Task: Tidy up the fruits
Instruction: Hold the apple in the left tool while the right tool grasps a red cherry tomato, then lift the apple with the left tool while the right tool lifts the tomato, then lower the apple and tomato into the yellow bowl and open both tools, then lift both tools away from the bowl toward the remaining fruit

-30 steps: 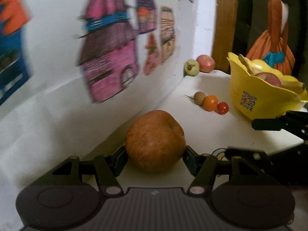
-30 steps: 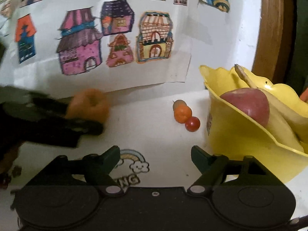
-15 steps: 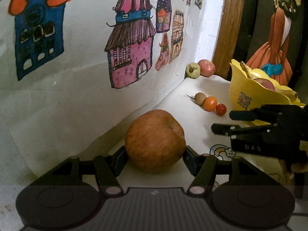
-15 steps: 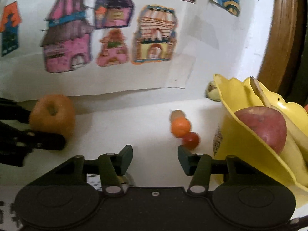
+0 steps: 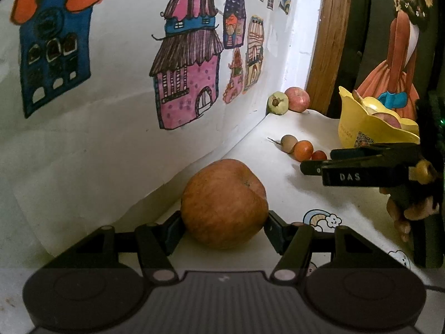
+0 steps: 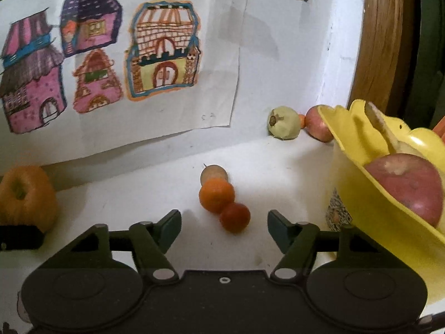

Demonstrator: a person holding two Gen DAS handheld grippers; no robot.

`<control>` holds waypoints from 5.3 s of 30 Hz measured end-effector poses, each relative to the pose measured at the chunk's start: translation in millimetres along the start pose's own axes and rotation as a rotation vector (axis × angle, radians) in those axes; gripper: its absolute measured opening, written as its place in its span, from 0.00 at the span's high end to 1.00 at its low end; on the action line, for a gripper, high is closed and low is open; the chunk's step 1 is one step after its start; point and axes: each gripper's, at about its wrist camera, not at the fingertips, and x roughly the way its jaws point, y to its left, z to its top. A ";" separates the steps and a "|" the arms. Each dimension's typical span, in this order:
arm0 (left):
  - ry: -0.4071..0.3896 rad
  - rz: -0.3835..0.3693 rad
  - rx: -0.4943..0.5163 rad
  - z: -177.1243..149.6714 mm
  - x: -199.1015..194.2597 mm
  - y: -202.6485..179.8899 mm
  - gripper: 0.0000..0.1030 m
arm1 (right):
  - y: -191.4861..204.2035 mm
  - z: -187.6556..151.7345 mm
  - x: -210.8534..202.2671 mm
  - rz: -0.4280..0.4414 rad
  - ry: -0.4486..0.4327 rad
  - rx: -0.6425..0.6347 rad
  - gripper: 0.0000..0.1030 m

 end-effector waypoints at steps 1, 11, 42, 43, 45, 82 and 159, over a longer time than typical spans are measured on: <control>0.000 0.000 -0.001 0.3 0.1 -0.1 0.35 | -0.9 0.2 2.0 0.007 0.009 0.012 0.41; -0.008 -0.022 0.008 3.2 2.1 -7.7 0.36 | -2.3 1.8 4.5 0.029 0.025 0.041 0.65; -0.060 -0.022 0.193 9.8 7.6 -76.2 0.38 | -11.4 -44.8 -120.2 0.089 -0.032 0.014 0.75; -0.045 -0.018 0.184 9.7 12.5 -73.8 0.38 | -11.8 -44.5 -120.5 0.092 -0.036 0.015 0.75; -0.022 -0.022 0.160 9.0 21.8 -67.5 0.38 | -12.2 -44.4 -120.3 0.096 -0.042 0.017 0.75; -0.159 -0.130 0.114 52.6 3.2 -122.9 0.42 | -52.6 -49.1 -169.7 0.076 -0.212 0.101 0.75; -0.406 -0.175 0.113 45.5 -99.9 -149.8 0.00 | -35.1 -94.0 -284.5 -0.158 -0.421 0.181 0.01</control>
